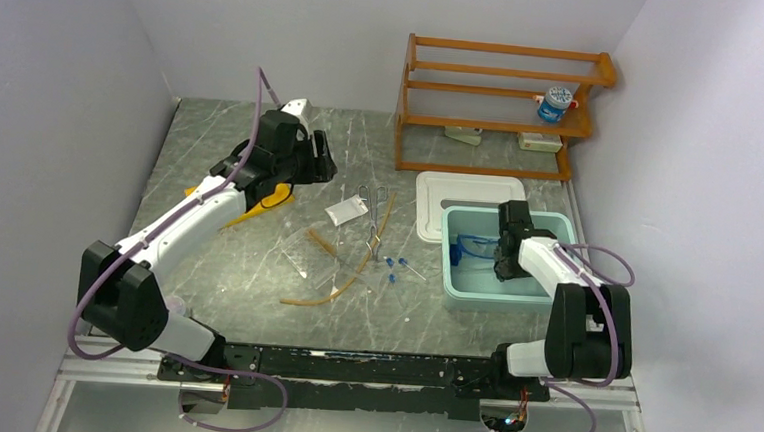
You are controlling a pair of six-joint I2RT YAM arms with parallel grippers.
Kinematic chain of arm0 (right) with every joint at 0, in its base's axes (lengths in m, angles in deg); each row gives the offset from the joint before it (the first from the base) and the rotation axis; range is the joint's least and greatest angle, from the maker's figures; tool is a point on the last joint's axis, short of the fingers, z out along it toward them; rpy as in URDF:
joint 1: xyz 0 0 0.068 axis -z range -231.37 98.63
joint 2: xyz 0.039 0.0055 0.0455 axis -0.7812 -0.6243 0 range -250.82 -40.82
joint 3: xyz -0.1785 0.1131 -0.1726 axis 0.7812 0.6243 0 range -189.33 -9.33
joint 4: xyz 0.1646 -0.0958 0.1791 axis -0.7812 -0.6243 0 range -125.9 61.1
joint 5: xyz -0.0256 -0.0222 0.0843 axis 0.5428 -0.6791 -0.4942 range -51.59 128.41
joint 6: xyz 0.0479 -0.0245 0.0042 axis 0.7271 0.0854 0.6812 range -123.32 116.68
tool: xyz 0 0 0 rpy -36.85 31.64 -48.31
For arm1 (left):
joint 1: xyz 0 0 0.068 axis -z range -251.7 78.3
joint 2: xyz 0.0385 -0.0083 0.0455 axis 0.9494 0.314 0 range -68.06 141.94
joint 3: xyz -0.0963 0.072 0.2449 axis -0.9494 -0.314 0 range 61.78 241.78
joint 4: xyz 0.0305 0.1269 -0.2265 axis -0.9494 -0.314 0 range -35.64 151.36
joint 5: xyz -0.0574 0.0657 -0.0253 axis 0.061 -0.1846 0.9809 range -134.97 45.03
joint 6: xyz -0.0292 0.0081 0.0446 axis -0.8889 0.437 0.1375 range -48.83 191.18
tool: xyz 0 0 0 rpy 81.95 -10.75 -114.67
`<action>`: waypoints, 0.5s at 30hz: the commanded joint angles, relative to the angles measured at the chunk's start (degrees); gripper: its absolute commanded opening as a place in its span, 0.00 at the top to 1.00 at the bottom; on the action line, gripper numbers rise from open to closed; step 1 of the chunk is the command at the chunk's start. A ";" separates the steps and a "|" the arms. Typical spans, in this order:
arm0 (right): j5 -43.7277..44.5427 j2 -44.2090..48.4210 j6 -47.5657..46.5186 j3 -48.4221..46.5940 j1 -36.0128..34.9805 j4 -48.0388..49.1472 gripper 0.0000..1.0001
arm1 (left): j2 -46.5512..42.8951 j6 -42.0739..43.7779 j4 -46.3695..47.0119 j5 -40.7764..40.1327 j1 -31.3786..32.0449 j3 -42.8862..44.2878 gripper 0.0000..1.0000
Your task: Organize the chemistry lab equipment
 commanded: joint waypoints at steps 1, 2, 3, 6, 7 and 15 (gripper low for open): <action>3.15 0.93 0.79 -2.96 0.47 -1.59 0.68 | 1.22 0.86 0.90 0.48 -0.13 2.26 0.32; 3.36 1.09 0.81 -3.32 0.46 -2.45 0.66 | 1.28 0.81 1.02 0.67 -0.13 2.26 0.32; 3.61 1.34 0.64 -3.69 0.46 -3.16 0.64 | 1.35 0.78 1.19 0.74 -0.13 2.25 0.32; 4.18 3.19 -0.17 -4.81 0.30 -5.49 0.58 | 1.47 0.77 1.86 1.19 -0.13 2.02 0.31; 4.34 4.19 -0.77 -5.18 0.30 -6.31 0.55 | 1.50 0.98 2.23 2.14 -0.13 1.93 0.31; 3.30 13.41 -12.76 -10.37 0.11 -10.85 0.45 | 4.05 3.43 7.36 12.31 3.41 -0.53 0.25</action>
